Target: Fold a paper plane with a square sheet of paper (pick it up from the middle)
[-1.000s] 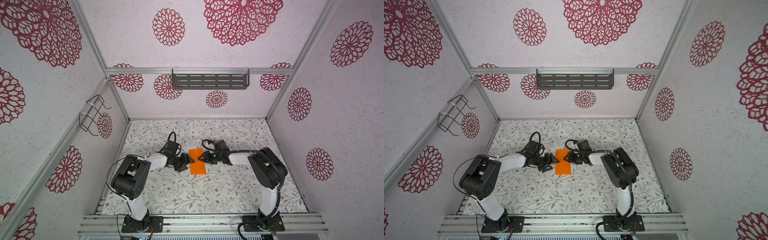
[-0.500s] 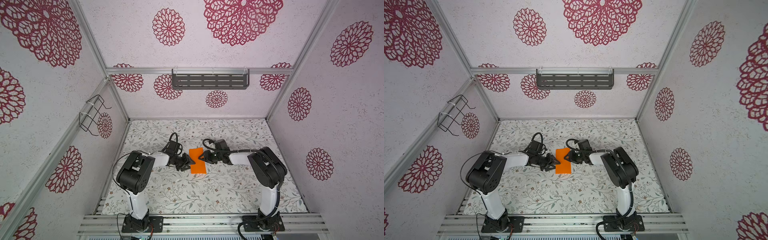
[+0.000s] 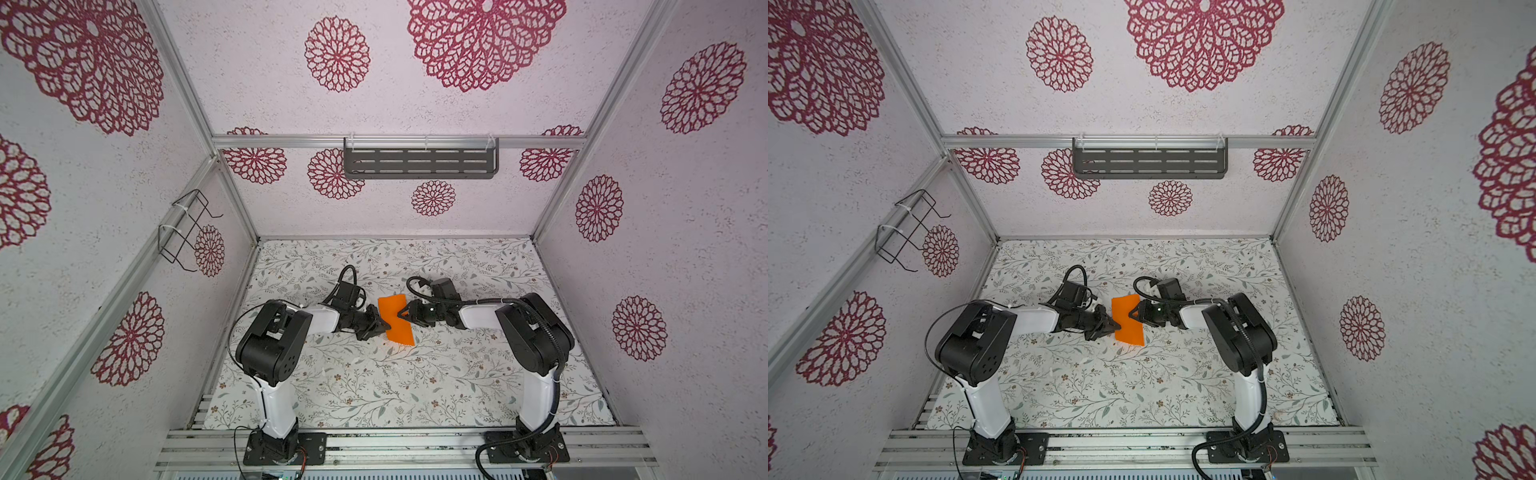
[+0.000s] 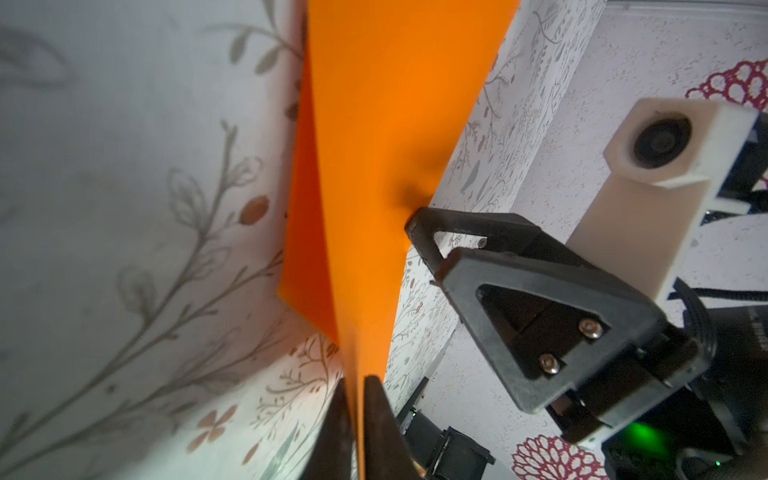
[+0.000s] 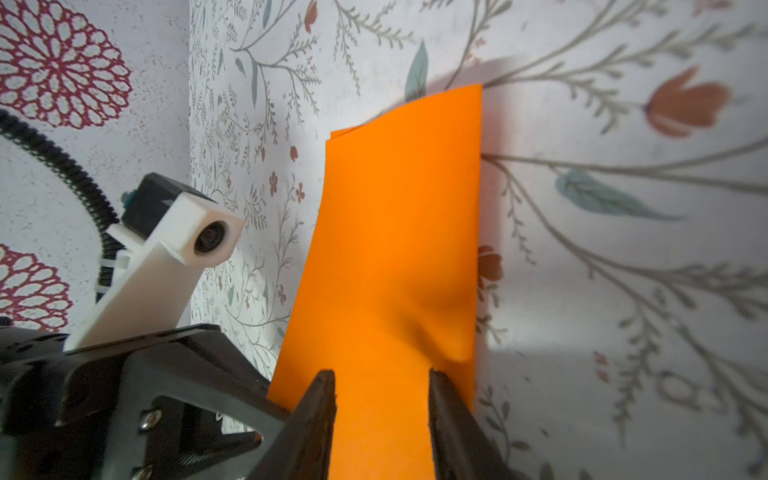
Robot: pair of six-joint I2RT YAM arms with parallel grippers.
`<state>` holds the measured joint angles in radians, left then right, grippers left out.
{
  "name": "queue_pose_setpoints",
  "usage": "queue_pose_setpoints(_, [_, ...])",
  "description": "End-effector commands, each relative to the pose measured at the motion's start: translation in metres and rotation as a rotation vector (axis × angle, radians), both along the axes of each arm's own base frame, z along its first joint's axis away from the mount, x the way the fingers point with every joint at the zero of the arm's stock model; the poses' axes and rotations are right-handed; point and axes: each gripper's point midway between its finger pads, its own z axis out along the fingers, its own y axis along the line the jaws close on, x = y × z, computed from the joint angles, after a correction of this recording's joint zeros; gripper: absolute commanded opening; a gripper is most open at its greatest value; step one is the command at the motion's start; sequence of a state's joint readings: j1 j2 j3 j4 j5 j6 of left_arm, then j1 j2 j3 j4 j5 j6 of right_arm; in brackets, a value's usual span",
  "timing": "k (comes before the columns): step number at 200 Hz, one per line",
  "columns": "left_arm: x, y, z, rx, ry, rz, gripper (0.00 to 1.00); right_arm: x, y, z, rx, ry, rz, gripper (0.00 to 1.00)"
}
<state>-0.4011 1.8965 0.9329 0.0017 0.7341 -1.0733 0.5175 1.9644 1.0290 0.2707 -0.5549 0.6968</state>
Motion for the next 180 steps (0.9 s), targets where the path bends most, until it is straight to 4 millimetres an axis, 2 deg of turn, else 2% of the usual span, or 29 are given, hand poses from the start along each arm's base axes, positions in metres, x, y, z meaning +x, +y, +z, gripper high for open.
queue_pose_setpoints(1, [0.003, -0.001, 0.011, -0.010, -0.015, 0.003, 0.04, 0.004, -0.002, 0.039, 0.008, -0.151, 0.046, 0.43])
queue_pose_setpoints(29, [0.005, -0.001, 0.016, -0.006, -0.004, 0.017, 0.02, -0.003, -0.014, 0.060, -0.062, -0.312, 0.092, 0.53])
queue_pose_setpoints(52, [0.008, -0.002, 0.020, -0.019, 0.015, 0.036, 0.01, -0.023, -0.017, 0.070, -0.129, -0.461, 0.155, 0.59])
queue_pose_setpoints(86, [0.010, -0.006, 0.024, -0.052, 0.057, 0.063, 0.01, -0.060, -0.006, 0.079, -0.249, -0.703, 0.302, 0.61])
queue_pose_setpoints(126, [0.012, -0.009, 0.026, -0.079, 0.088, 0.084, 0.00, -0.082, 0.008, 0.072, -0.284, -0.808, 0.410, 0.61])
queue_pose_setpoints(180, [0.010, -0.008, 0.022, -0.072, 0.100, 0.084, 0.00, -0.085, 0.015, 0.047, -0.430, -0.901, 0.507, 0.62])
